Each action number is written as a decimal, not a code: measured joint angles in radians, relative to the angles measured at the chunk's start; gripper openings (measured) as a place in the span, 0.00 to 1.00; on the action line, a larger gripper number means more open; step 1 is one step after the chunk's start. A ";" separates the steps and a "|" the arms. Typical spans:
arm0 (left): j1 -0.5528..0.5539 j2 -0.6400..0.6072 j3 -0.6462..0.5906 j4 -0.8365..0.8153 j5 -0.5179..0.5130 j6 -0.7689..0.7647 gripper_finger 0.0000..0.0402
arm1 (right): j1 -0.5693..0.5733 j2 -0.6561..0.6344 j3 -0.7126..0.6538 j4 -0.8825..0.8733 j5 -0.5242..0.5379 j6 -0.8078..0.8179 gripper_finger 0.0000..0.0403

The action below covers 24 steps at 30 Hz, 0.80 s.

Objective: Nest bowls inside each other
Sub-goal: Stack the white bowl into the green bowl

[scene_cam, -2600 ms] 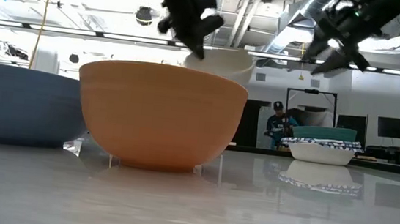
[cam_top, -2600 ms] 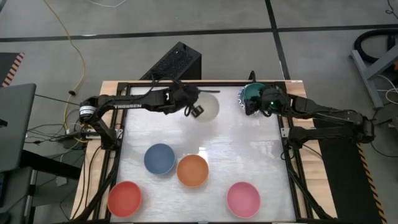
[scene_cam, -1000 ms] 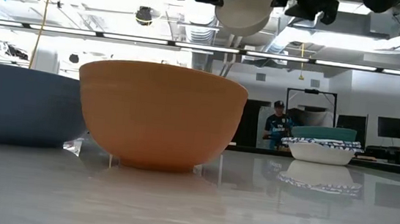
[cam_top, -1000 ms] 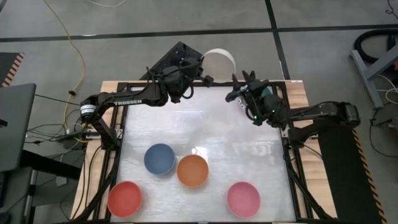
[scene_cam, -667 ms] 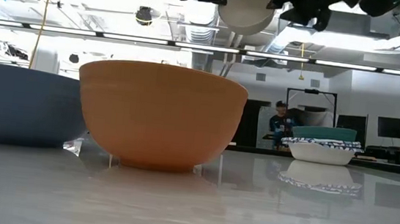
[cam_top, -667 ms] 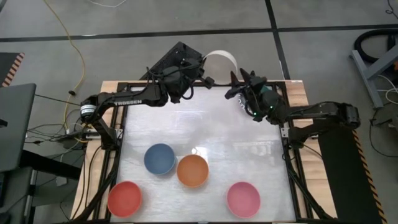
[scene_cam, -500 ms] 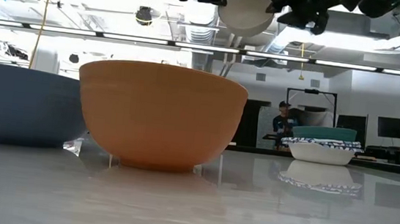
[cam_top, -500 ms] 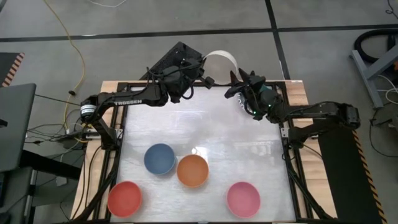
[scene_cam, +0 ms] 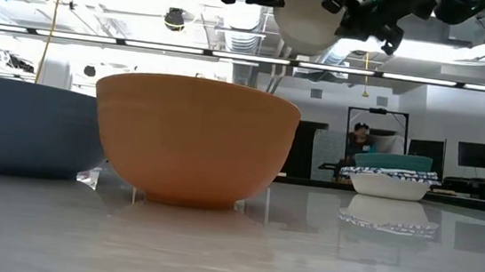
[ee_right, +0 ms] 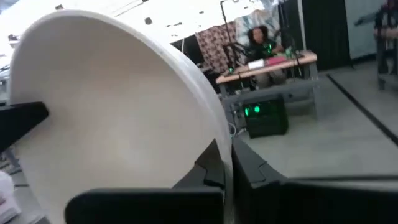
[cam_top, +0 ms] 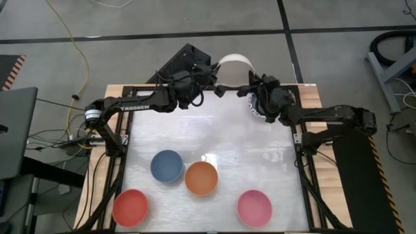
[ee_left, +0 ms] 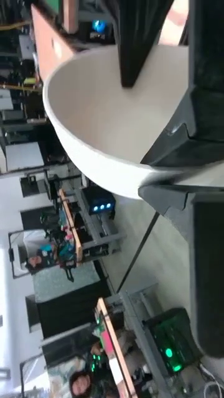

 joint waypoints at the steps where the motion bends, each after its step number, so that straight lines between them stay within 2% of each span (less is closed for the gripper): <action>1: 0.000 0.000 0.000 -0.003 0.007 0.007 0.07 | 0.000 0.000 0.000 -0.016 0.003 0.027 0.03; 6: -0.011 0.000 0.000 -0.047 0.054 0.048 0.22 | -0.007 -0.007 0.000 -0.129 -0.012 0.165 0.01; 13: -0.029 0.000 0.000 -0.177 0.111 0.065 0.46 | -0.072 -0.032 0.000 -0.372 -0.116 0.448 0.01; 19: -0.047 -0.014 0.002 -0.245 0.092 0.047 0.63 | -0.215 -0.109 0.000 -0.585 -0.244 0.643 0.01; 24: -0.061 -0.029 0.007 -0.249 0.084 0.051 0.69 | -0.346 -0.184 0.000 -0.742 -0.366 0.692 0.01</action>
